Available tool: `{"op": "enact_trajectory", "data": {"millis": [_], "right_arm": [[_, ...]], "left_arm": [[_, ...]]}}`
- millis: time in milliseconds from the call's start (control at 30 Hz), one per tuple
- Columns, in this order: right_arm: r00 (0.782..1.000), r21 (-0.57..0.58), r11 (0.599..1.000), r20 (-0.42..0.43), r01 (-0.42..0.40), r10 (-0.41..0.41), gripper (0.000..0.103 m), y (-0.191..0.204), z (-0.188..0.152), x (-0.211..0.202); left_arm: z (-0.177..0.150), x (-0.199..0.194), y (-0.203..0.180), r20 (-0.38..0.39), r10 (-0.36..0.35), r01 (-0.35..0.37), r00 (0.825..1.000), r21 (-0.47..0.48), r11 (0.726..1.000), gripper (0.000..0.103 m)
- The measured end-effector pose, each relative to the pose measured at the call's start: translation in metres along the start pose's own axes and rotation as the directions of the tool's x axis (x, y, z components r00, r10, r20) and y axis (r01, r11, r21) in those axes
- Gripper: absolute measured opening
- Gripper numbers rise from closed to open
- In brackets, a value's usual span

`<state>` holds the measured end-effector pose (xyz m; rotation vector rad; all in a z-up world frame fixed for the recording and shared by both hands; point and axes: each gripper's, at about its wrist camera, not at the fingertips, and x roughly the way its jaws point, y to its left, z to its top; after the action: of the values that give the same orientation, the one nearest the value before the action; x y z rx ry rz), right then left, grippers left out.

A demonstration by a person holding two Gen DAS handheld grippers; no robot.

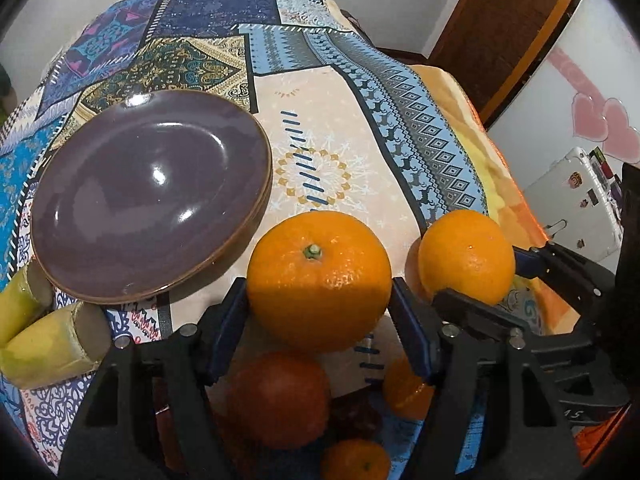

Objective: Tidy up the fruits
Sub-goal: 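Close the right tool on a large orange while the left tool grasps another orange, then carry both held oranges over the dark brown plate and lower them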

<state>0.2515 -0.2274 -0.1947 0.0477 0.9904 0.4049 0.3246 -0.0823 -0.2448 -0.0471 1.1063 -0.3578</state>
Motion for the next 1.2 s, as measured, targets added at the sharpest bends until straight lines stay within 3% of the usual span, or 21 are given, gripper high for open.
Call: {"op": "enact_trajectory", "data": {"millis": [167, 467, 833, 1200], "right_arm": [[1.0, -0.007, 1.0, 0.012, 0.0, 0.0, 0.063, 0.003, 0.002, -0.004], [0.998, -0.02, 1.0, 0.056, -0.008, 0.009, 0.063, 0.014, 0.016, -0.015], [0.991, -0.071, 0.997, 0.13, -0.034, 0.043, 0.063, 0.049, 0.053, -0.018], [0.987, -0.127, 0.991, 0.147, -0.051, 0.07, 0.063, 0.079, 0.095, 0.011]], "left_arm": [[-0.002, -0.008, 0.001, 0.017, 0.013, -0.013, 1.0, 0.002, 1.0, 0.068], [-0.007, -0.053, 0.009, 0.121, 0.042, -0.043, 0.992, 0.011, 0.999, 0.068], [0.009, -0.11, 0.048, 0.26, 0.114, -0.107, 0.959, -0.041, 0.993, 0.068], [0.034, -0.115, 0.106, 0.29, 0.191, -0.163, 0.938, -0.117, 0.98, 0.068]]}}
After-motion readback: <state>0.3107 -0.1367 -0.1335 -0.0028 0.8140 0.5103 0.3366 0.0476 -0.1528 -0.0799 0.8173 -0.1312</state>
